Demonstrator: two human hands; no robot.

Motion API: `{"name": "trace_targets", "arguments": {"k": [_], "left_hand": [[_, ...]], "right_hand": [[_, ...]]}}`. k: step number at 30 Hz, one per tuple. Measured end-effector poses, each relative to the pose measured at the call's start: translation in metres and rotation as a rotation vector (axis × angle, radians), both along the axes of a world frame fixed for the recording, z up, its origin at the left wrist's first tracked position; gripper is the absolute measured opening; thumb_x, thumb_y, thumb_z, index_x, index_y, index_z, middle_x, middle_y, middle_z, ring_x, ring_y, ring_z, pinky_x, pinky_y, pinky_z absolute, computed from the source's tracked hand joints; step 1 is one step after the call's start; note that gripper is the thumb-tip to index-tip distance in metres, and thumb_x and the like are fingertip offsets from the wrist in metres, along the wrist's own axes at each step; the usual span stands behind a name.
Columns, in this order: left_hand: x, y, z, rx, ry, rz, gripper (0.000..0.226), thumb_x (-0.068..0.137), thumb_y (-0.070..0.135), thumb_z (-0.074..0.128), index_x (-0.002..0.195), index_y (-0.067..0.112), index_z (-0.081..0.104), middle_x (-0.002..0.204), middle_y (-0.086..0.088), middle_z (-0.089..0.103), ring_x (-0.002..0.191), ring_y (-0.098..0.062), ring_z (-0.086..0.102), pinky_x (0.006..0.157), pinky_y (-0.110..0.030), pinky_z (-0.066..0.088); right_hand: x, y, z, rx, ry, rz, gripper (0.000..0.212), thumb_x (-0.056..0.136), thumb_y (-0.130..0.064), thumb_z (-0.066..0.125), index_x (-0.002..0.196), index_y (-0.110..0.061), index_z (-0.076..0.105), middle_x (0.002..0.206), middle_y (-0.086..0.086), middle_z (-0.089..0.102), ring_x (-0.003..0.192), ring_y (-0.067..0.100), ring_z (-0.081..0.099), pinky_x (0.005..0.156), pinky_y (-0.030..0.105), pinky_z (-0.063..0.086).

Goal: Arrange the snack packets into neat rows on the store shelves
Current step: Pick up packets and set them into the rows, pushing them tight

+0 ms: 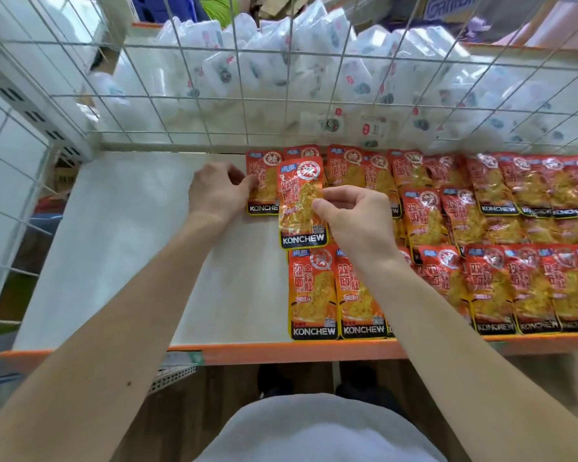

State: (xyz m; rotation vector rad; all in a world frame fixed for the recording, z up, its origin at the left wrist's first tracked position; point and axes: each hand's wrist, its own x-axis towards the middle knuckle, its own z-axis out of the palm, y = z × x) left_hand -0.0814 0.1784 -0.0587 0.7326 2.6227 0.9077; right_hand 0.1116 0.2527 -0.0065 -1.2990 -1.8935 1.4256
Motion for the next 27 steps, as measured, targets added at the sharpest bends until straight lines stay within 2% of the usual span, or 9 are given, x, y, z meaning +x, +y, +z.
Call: {"name": "trace_targets", "arguments": {"k": [3,7,11,15,18,21,23,25,27], "left_hand": [[0.002,-0.004,-0.001,0.093,0.012,0.041,0.032,0.096,0.037,0.061,0.096,0.007,0.074,0.098,-0.012,0.073,0.095,-0.028,0.066,0.081,-0.031,0.046],[0.009,-0.027,-0.008,0.291,0.066,0.067,0.021,0.096,0.023,0.058,0.097,0.007,0.071,0.096,-0.011,0.07,0.088,-0.024,0.062,0.078,-0.026,0.042],[0.011,-0.042,-0.018,0.375,0.085,0.037,0.026,0.09,0.024,0.054,0.1,0.01,0.073,0.097,-0.007,0.07,0.079,-0.014,0.058,0.077,-0.026,0.047],[0.01,-0.039,-0.015,0.469,0.028,0.066,0.031,0.088,0.028,0.053,0.106,0.011,0.072,0.098,0.001,0.069,0.082,-0.007,0.059,0.078,-0.018,0.048],[0.013,-0.041,-0.019,0.424,0.078,-0.072,0.033,0.089,0.03,0.054,0.112,0.014,0.071,0.111,0.002,0.065,0.094,-0.014,0.061,0.085,-0.028,0.051],[0.014,-0.042,-0.022,0.345,0.152,-0.18,0.04,0.086,0.035,0.055,0.118,0.018,0.07,0.13,-0.002,0.058,0.114,-0.02,0.057,0.096,-0.036,0.049],[0.019,-0.044,-0.025,0.281,0.249,-0.25,0.047,0.085,0.043,0.054,0.125,0.023,0.067,0.139,-0.004,0.052,0.119,-0.024,0.055,0.099,-0.044,0.046],[0.025,-0.047,-0.026,0.186,0.332,-0.312,0.056,0.085,0.055,0.051,0.134,0.03,0.061,0.147,-0.005,0.045,0.124,-0.028,0.052,0.101,-0.048,0.042],[0.03,-0.047,-0.026,0.015,0.394,-0.375,0.066,0.085,0.068,0.043,0.144,0.041,0.049,0.157,-0.004,0.036,0.132,-0.031,0.045,0.107,-0.048,0.035]], "right_hand": [[-0.006,-0.002,-0.002,0.009,-0.017,0.019,0.017,0.087,-0.018,0.075,0.103,-0.015,0.075,0.09,-0.009,0.07,0.085,0.002,0.067,0.071,0.009,0.053],[-0.024,-0.004,-0.001,0.07,-0.038,0.066,0.017,0.086,-0.015,0.074,0.103,-0.013,0.076,0.088,-0.007,0.07,0.084,0.005,0.068,0.075,0.014,0.055],[-0.047,-0.005,-0.004,0.248,-0.103,0.141,0.015,0.087,-0.015,0.071,0.101,-0.009,0.076,0.084,-0.005,0.066,0.087,0.011,0.065,0.083,0.022,0.054],[-0.059,-0.004,-0.01,0.434,-0.213,0.203,0.014,0.091,-0.021,0.069,0.091,-0.009,0.075,0.088,0.003,0.07,0.083,0.015,0.063,0.076,0.027,0.053],[-0.054,-0.005,-0.014,0.642,-0.345,0.262,0.027,0.096,-0.035,0.063,0.095,-0.01,0.072,0.089,0.006,0.069,0.084,0.021,0.063,0.072,0.034,0.054],[-0.039,0.002,-0.017,0.715,-0.376,0.271,0.025,0.1,-0.029,0.055,0.103,-0.01,0.071,0.098,0.007,0.068,0.09,0.019,0.053,0.071,0.031,0.043],[-0.027,0.008,-0.022,0.746,-0.353,0.283,0.022,0.098,-0.02,0.054,0.109,-0.01,0.071,0.107,0.007,0.067,0.1,0.02,0.051,0.081,0.034,0.044],[-0.016,0.012,-0.027,0.785,-0.338,0.333,0.025,0.096,-0.017,0.055,0.117,-0.014,0.069,0.122,0.005,0.063,0.117,0.023,0.05,0.097,0.04,0.043],[-0.009,0.014,-0.032,0.794,-0.378,0.441,0.038,0.096,-0.022,0.055,0.134,-0.018,0.06,0.144,0.004,0.051,0.138,0.023,0.039,0.112,0.045,0.031]]}}
